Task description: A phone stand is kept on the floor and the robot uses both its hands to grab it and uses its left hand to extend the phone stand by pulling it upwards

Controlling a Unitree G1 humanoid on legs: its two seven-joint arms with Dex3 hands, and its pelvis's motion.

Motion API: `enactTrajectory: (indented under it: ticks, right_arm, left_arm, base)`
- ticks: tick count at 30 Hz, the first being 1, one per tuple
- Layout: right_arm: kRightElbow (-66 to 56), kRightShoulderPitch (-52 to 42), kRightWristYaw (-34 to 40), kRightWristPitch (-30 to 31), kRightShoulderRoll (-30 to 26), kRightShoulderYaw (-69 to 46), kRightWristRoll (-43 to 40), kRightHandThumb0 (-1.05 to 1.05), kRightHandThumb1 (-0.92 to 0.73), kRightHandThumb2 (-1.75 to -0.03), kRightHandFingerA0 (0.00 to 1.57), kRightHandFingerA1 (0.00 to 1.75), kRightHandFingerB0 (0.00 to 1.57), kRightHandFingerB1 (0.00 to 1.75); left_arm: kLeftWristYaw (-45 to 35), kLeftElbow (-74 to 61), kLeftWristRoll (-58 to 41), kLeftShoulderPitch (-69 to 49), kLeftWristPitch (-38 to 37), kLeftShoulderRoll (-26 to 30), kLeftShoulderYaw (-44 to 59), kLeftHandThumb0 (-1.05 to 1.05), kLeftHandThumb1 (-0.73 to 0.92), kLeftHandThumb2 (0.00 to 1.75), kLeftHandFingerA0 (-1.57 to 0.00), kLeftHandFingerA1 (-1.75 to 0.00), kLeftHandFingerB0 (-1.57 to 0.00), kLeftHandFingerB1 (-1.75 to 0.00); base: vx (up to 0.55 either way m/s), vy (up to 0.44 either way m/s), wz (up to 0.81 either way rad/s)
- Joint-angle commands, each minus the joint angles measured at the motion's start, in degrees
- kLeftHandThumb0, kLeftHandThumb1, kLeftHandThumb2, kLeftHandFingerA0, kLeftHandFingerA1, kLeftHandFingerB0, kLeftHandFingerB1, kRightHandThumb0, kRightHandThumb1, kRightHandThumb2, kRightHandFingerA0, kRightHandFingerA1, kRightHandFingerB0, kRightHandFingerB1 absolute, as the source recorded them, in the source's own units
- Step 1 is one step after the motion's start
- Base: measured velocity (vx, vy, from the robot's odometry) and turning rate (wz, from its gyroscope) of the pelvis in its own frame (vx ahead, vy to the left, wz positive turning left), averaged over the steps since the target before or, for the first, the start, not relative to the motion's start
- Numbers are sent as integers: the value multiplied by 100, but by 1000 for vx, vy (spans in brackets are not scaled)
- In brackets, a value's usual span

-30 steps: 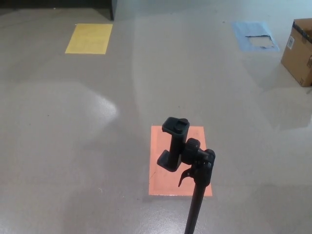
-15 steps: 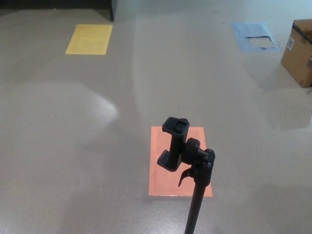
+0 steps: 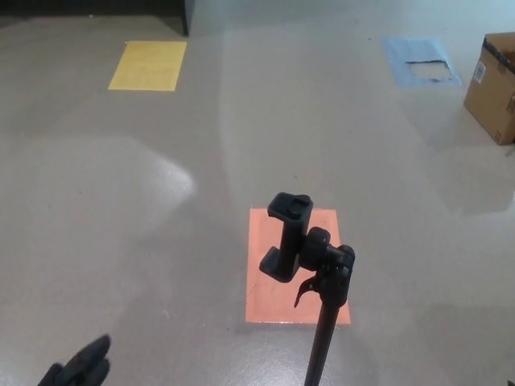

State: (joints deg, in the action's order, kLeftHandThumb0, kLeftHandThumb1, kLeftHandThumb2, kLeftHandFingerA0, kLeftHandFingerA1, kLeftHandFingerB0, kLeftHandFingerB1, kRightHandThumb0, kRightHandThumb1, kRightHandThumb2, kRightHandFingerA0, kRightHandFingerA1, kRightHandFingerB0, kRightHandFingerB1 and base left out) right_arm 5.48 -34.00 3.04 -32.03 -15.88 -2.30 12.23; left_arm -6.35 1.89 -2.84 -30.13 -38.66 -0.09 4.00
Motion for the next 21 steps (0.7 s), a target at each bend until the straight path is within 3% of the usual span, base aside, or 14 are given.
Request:
enactTrajectory:
  ticks: [1, 6, 9, 10, 11, 12, 13, 14, 15, 18, 19, 20, 21]
  right_arm:
    - [357, 414, -146, -101, -135, 74, 98, -91, -56, -100, 8, 30, 4, 17]
    - [322, 1077, -414, 108, -42, 273, -103, -95, -59, -102, 10, 23, 1, 16]
    - [293, 1221, -553, 219, -27, 319, -233, -88, -54, -100, 8, 19, 3, 18]
    - [162, 1322, -546, 397, 7, 362, -150, -97, -59, -102, 9, 20, 0, 14]
    - [106, 1367, -543, 476, 21, 381, -116, -97, -59, -102, 9, 20, 0, 14]
    - [11, 1438, -546, 612, 34, 431, -21, -89, -54, -100, 6, 23, 0, 19]
    - [-38, 1469, -474, 675, 56, 461, 130, -90, -54, -101, 9, 28, 0, 19]
    - [-53, 1496, -461, 730, 89, 496, 159, -90, -54, -101, 9, 26, 0, 18]
    - [-47, 1531, -462, 759, 112, 527, 168, -94, -56, -102, 9, 24, 0, 16]
    - [-15, 1597, -480, 764, 133, 583, 147, -93, -56, -102, 9, 24, 0, 16]
    - [15, 1636, -422, 772, 189, 642, 239, -103, -59, -79, 8, 32, 1, 22]
    - [27, 1667, -404, 801, 225, 675, 269, -100, -74, -63, 4, 38, 0, 30]
    - [33, 1701, -388, 846, 259, 711, 303, -100, -74, -63, 3, 39, 0, 30]
  left_arm:
    - [57, -332, 98, 281, 299, 3, -136, -100, 66, 62, -24, -28, -29, -31]
    - [15, -986, 40, 1111, 947, 92, -292, -102, 65, 61, -23, -28, -27, -31]
    - [-79, -1298, 11, 1319, 1441, 228, -363, -104, 67, 62, -20, -27, -22, -29]
    - [-263, -1511, -184, 1604, 1898, 374, -442, -40, 13, 87, 0, -50, 0, -48]
    - [-340, -1609, -269, 1726, 2106, 439, -477, -40, 13, 87, 0, -50, 0, -48]
    - [-457, -1723, -343, 1956, 2425, 533, -548, -103, 67, 61, -13, -27, -14, -28]
    - [-515, -1776, -381, 2063, 2574, 572, -594, -94, 55, 100, -6, -32, -6, -38]
    - [-539, -1838, -405, 2147, 2743, 595, -647, -92, 53, 101, -6, -25, -5, -34]
    - [-556, -1911, -456, 2214, 2929, 607, -700, -105, 71, 63, -7, -28, -10, -28]
    - [-561, -2040, -546, 2308, 3227, 617, -796, -105, 71, 63, -7, -28, -9, -28]
    - [-608, -2109, -510, 2376, 3353, 608, -930, -105, 54, 87, -12, -21, -7, -20]
    - [-616, -2138, -402, 2415, 3425, 622, -977, -96, 58, 105, -13, -11, -12, -14]
    - [-620, -2153, -314, 2459, 3499, 607, -1051, -97, 58, 106, -12, -11, -11, -10]
  base:
    - [0, 0, 0]
    - [0, 0, 0]
    - [0, 0, 0]
    - [0, 0, 0]
    - [0, 0, 0]
    - [0, 0, 0]
    - [0, 0, 0]
    - [0, 0, 0]
    - [0, 0, 0]
    - [0, 0, 0]
    - [0, 0, 0]
    - [0, 0, 0]
    - [0, 0, 0]
